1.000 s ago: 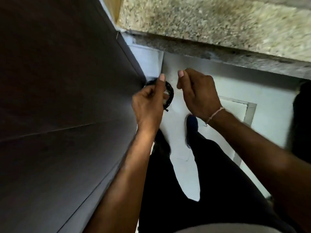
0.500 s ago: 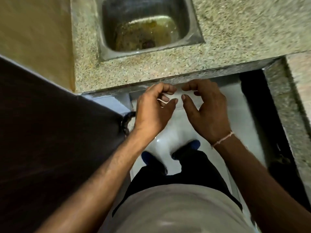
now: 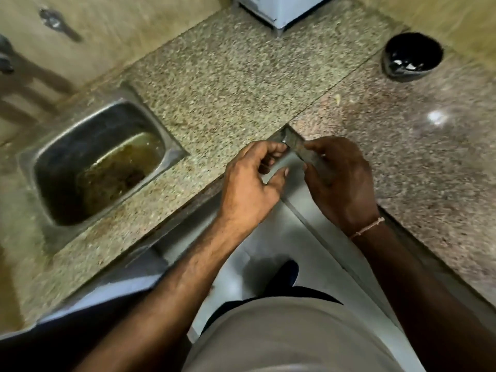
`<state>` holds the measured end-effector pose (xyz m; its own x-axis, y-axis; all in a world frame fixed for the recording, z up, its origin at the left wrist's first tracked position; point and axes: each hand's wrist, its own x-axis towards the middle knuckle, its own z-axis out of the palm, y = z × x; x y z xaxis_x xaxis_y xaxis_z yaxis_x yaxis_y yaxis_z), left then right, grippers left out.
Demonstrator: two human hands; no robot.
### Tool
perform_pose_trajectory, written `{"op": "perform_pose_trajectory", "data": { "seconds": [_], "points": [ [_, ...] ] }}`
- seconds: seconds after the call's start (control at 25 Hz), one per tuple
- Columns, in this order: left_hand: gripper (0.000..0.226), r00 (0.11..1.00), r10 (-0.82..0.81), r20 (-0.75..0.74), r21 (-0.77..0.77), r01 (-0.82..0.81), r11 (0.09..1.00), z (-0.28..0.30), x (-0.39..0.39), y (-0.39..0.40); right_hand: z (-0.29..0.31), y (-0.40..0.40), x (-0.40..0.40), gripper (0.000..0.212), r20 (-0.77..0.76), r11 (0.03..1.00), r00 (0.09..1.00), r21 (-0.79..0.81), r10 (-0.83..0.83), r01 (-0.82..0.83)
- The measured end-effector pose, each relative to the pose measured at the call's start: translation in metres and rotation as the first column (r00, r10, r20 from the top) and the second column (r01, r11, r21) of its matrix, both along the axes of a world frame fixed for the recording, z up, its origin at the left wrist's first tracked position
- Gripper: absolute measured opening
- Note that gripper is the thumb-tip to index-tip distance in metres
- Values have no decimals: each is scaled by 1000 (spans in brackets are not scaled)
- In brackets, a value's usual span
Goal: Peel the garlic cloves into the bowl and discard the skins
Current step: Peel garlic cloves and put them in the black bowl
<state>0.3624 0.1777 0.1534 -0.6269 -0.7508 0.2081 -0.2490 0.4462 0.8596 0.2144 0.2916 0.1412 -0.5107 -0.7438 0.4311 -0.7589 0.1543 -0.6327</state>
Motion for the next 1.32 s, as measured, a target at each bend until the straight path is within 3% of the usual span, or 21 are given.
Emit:
{"op": "perform_pose_trajectory", "data": {
  "seconds": [0.28, 0.56, 0.8, 0.96, 1.12, 1.32],
  "points": [
    [33, 974, -225, 33, -28, 226, 974, -7, -109, -12, -11, 25, -79, 31, 45, 970, 970, -23, -240, 242],
    [33, 920, -384, 79, 2, 385, 923, -41, -202, -51, -29, 5, -136, 28, 121, 926, 918, 76, -377, 370],
    [30, 843, -477, 249, -51, 504, 862, -69, -293, -113, -42, -48, -199, 27, 125, 859, 857, 194, -500, 473],
    [29, 745, -546, 383, -63, 610, 790, -86, -345, -152, -53, -79, -233, 27, 138, 795, 798, 286, -587, 535],
    [21, 733, -439, 520, -177, 595, 784, -109, -386, -164, -69, -92, -253, 27, 174, 763, 759, 333, -628, 554],
    [18, 615, -335, 714, -234, 660, 714, -136, -409, -164, -89, -97, -275, 27, 230, 780, 772, 404, -592, 478]
  ]
}}
